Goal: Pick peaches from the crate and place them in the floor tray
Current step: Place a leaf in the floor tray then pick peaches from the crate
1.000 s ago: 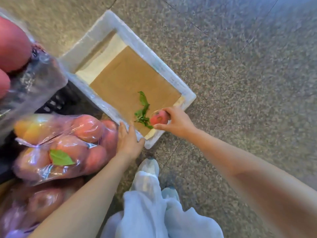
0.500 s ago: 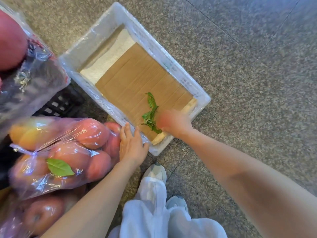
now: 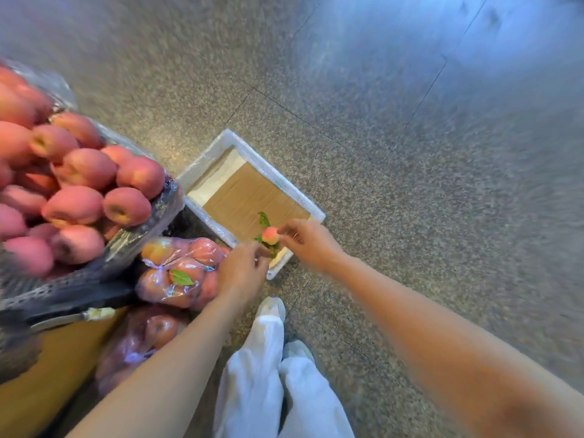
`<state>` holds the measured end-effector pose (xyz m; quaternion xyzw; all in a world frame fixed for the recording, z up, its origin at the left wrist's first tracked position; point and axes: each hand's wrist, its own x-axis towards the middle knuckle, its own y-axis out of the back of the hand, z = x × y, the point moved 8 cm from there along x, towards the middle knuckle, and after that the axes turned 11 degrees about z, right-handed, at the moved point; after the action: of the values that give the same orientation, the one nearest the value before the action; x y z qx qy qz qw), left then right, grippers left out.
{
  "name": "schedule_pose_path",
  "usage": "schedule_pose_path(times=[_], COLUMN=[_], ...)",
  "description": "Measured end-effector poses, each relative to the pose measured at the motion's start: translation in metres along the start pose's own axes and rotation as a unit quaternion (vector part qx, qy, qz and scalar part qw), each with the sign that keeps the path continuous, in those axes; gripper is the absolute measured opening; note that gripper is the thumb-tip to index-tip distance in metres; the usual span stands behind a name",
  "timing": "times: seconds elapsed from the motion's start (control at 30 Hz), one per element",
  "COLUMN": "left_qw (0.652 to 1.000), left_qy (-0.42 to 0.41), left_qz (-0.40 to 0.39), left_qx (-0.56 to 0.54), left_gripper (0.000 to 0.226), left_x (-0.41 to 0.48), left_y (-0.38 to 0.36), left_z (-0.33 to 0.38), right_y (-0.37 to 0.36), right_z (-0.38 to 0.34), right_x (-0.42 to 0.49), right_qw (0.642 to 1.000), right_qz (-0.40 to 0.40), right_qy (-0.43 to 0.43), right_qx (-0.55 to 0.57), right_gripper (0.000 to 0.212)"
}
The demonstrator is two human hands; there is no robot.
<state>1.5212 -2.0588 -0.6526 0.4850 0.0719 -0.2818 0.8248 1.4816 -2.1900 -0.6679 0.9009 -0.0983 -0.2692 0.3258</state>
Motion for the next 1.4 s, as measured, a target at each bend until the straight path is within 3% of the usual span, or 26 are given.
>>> schedule_pose_path(times=[0.2,0.37,0.53,0.63,0.73,0.83,0.97,1.03,1.13,1.27,1.4], left_qw=[0.988,0.943,0.879,0.85,0.857,0.881,0.912,0.922,0.933,0.902,0.842], left_qy=[-0.072,-0.166,-0.206,-0.165,-0.068,-0.001,-0.054,-0.098,-0.127,-0.141,-0.047], left_qz=[0.125,0.28,0.429,0.496,0.496,0.443,0.376,0.347,0.33,0.396,0.515], left_qx=[-0.054,-0.063,-0.003,0.062,0.125,0.169,0.158,0.144,0.073,0.097,0.155], left_gripper=[0.022,0.023,0.024,0.03,0.042,0.052,0.058,0.06,0.046,0.023,0.018], left_x=[-0.095,-0.181,-0.251,-0.289,-0.318,-0.339,-0.362,-0.371,-0.379,-0.393,-0.417], left_y=[0.166,0.307,0.406,0.45,0.476,0.48,0.476,0.478,0.494,0.54,0.598], left_z=[0.095,0.144,0.142,0.104,0.046,-0.015,-0.061,-0.068,-0.076,-0.097,-0.142], right_y=[0.126,0.194,0.203,0.18,0.139,0.095,0.051,0.04,0.039,0.032,0.005], right_z=[-0.148,-0.292,-0.407,-0.462,-0.504,-0.532,-0.543,-0.54,-0.539,-0.557,-0.608], right_x=[-0.091,-0.153,-0.196,-0.225,-0.251,-0.268,-0.276,-0.278,-0.282,-0.275,-0.281], right_qw=[0.995,0.98,0.955,0.937,0.92,0.902,0.893,0.903,0.913,0.914,0.927], right_qz=[0.065,0.099,0.125,0.115,0.076,0.054,0.063,0.071,0.103,0.072,0.008], right_qy=[0.064,0.167,0.263,0.325,0.382,0.427,0.403,0.368,0.335,0.281,0.335], right_qx=[0.031,0.044,0.049,0.06,0.041,-0.044,-0.191,-0.21,-0.209,-0.285,-0.168], right_gripper=[0.024,0.023,0.025,0.027,0.035,0.048,0.039,0.047,0.051,0.055,0.037])
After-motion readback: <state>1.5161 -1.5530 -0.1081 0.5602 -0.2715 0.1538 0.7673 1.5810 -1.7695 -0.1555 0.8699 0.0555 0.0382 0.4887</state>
